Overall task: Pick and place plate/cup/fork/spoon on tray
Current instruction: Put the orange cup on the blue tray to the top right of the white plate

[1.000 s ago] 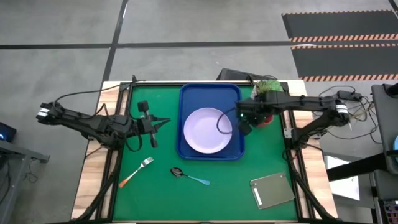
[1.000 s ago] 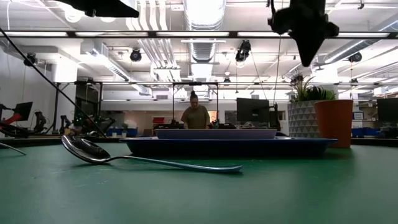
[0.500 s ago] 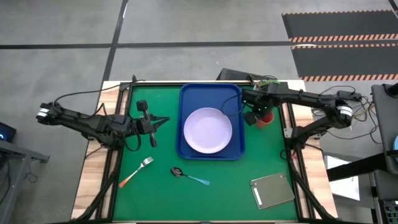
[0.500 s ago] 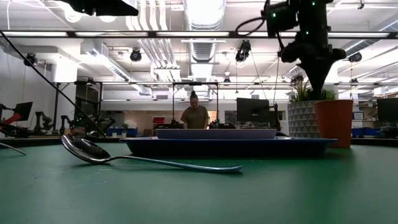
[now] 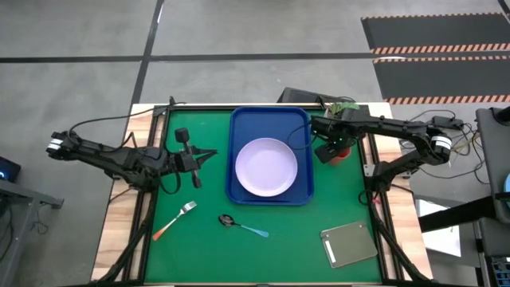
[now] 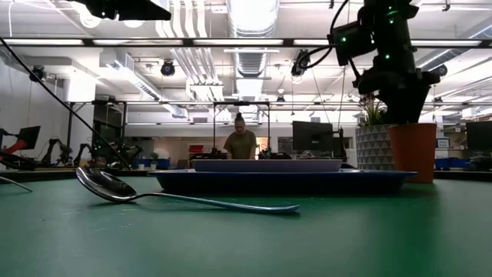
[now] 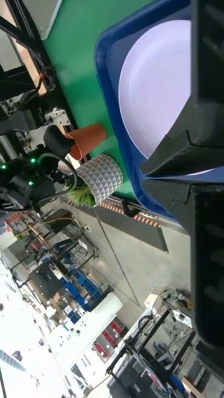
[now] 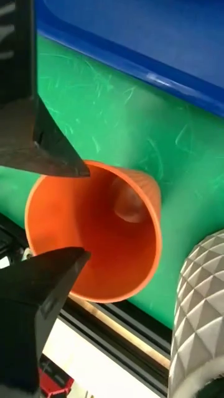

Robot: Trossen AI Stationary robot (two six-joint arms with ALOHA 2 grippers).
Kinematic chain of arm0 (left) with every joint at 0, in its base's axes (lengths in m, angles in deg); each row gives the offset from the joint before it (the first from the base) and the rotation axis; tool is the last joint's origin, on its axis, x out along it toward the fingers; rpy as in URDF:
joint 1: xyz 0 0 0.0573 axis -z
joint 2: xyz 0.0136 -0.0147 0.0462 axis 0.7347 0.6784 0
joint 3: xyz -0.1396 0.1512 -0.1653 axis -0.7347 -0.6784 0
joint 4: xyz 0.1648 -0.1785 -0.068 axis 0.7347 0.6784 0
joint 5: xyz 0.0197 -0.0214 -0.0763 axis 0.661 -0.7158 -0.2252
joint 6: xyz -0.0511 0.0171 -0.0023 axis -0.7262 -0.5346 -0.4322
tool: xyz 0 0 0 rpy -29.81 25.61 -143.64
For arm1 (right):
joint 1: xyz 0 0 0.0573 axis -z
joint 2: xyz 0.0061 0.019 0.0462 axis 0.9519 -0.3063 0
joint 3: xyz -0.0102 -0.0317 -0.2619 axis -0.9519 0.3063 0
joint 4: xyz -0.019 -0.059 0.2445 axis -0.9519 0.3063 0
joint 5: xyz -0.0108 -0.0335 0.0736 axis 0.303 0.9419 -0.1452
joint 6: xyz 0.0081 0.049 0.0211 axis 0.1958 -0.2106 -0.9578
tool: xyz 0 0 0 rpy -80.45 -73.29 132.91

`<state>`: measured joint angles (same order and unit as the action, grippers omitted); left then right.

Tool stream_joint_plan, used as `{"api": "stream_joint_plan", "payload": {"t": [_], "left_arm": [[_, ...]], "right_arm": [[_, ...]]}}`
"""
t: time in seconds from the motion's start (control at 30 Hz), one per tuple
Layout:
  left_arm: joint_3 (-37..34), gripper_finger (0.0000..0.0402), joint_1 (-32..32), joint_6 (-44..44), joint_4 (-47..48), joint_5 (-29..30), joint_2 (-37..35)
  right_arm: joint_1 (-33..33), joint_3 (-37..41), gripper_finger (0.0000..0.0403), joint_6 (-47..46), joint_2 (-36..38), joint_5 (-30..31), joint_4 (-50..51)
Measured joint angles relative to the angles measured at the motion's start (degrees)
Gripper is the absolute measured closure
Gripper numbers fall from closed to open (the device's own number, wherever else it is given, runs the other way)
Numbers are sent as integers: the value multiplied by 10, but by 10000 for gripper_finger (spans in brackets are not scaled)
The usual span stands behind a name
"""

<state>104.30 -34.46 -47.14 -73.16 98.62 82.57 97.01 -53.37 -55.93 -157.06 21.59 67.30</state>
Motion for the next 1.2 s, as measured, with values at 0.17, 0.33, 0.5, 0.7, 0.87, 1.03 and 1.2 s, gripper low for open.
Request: {"api": "stream_joint_plan", "payload": {"t": [0.17,0.33,0.5,0.7,0.87,1.03,1.2], "left_arm": [[0,402,0,0,0,0,0],[0,402,0,0,0,0,0],[0,402,0,-2,0,0,1],[0,402,0,-3,1,0,5],[0,402,0,-3,2,0,9],[0,402,0,-3,2,0,13],[0,402,0,-3,1,0,16]], "right_arm": [[1,-22,206,2,1,4,3],[1,-44,208,2,1,4,-9],[1,-21,215,-2,1,4,-28],[1,18,227,-7,1,3,-45],[1,33,258,-8,0,-1,-49],[1,37,318,-8,0,-8,-50],[0,36,385,-7,0,-31,-48]]}}
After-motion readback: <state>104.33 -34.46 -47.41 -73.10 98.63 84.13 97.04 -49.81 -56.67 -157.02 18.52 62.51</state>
